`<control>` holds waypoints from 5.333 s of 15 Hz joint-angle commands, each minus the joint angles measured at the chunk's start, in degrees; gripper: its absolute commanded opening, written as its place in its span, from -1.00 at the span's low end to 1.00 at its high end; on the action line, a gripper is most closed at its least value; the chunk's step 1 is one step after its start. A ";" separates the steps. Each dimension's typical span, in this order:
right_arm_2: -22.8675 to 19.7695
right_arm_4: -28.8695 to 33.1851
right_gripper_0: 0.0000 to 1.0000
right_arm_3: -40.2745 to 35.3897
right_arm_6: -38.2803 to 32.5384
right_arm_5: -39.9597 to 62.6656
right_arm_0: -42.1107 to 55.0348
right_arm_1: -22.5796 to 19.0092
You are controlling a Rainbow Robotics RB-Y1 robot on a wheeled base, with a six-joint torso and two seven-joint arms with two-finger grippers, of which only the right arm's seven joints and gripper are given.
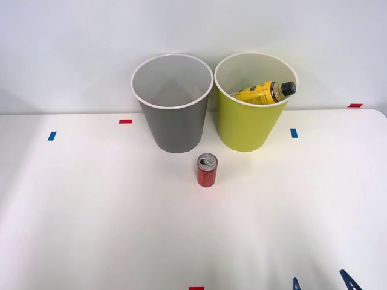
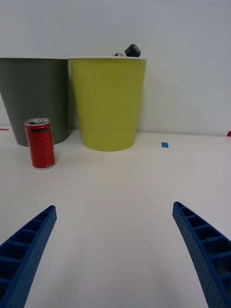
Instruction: Put cans in the gray bin, plastic bottles in the light green bin
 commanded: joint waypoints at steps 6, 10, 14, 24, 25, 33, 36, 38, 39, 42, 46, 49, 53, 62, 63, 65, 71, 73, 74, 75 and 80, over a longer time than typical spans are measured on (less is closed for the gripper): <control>0.00 0.00 0.66 0.00 0.00 0.00 0.00 0.00; 0.00 0.00 0.65 0.00 0.00 0.00 0.00 0.00; 0.00 0.00 0.65 0.00 0.00 0.00 0.00 0.00; 0.00 0.00 0.66 0.00 0.00 0.00 0.00 0.00; 0.00 0.00 0.65 0.00 0.00 0.00 0.00 0.00; 0.00 0.00 0.65 0.00 0.00 0.00 0.00 0.00; 0.00 0.00 0.65 0.00 0.00 0.00 0.00 0.00; 0.00 0.00 0.65 0.00 0.00 0.00 0.00 0.00; 0.00 0.00 0.65 0.00 0.00 0.00 0.00 0.00; 1.67 -0.70 0.65 1.58 -0.18 0.70 -2.11 0.35; 4.04 -1.41 0.65 1.49 -1.67 0.79 -7.03 -1.32; 6.42 -0.70 0.88 2.64 -2.55 1.85 -11.34 -1.41; 7.12 3.08 0.94 6.86 -4.22 2.64 -18.02 0.62; 6.59 6.33 0.94 6.86 -5.10 21.80 -31.02 8.88; 6.59 6.33 0.94 6.94 -5.10 24.87 -32.61 10.28; 6.50 6.33 0.95 6.94 -4.75 28.30 -34.54 12.30; 6.77 6.50 0.95 7.29 -4.57 32.34 -38.32 13.71; 6.59 6.68 0.95 10.81 -4.31 31.29 -40.78 15.20; 6.24 6.77 0.94 13.01 -4.04 30.23 -42.01 16.35; 5.89 6.94 0.95 14.50 -3.87 29.71 -42.98 17.23; 2.64 7.91 0.95 20.48 -2.37 29.62 -47.37 20.39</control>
